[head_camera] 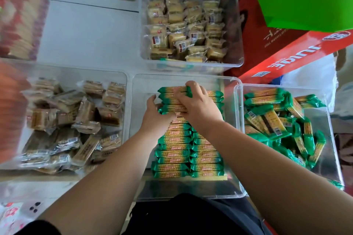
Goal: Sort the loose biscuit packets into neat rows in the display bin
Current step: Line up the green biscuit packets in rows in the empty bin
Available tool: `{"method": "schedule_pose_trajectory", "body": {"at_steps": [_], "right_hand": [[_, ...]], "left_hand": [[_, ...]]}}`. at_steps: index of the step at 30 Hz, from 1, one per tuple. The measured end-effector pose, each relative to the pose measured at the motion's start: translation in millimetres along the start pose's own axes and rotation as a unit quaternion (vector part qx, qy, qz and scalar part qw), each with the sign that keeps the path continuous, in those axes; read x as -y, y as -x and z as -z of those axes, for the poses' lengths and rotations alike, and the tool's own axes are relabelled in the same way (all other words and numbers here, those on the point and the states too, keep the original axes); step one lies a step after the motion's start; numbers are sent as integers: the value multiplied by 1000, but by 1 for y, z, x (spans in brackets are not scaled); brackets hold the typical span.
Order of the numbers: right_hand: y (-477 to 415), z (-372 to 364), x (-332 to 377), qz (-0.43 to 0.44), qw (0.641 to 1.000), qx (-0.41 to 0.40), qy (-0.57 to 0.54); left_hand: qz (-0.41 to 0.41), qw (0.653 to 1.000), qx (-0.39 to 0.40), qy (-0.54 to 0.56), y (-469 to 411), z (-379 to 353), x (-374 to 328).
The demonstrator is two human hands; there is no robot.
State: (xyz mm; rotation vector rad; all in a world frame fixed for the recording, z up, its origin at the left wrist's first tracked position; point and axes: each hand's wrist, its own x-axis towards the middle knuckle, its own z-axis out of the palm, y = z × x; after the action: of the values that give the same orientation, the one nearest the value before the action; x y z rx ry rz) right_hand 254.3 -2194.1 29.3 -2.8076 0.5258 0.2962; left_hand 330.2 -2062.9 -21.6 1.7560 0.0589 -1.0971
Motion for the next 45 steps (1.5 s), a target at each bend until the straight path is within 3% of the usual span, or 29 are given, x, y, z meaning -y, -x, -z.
{"method": "schedule_pose_trajectory", "body": {"at_steps": [5, 9, 16, 21, 25, 31, 35, 40, 45], "right_hand": [[0, 0, -4, 11, 999, 11, -46], [0, 3, -7, 18, 999, -47, -11], [14, -5, -24, 47, 991, -89, -84], [20, 2, -30, 74, 992, -54, -85], [28, 3, -37, -8, 995, -57, -81], [29, 12, -26, 2, 994, 3, -114], [22, 11, -24, -3, 994, -3, -106], [21, 10, -27, -30, 991, 14, -129], [21, 13, -31, -12, 992, 62, -109]], "left_hand": [[34, 990, 26, 136, 2, -1, -8], [33, 998, -21, 53, 1, -3, -24], [51, 994, -61, 80, -9, -1, -38], [70, 992, -35, 98, -4, 0, -43], [59, 996, -3, 62, 0, 0, -51], [34, 992, -60, 103, 0, -5, -44], [14, 990, -63, 124, 1, -2, -33], [-24, 998, -62, 3, 7, -2, -31], [-32, 998, -43, -27, 0, 1, -34]]}}
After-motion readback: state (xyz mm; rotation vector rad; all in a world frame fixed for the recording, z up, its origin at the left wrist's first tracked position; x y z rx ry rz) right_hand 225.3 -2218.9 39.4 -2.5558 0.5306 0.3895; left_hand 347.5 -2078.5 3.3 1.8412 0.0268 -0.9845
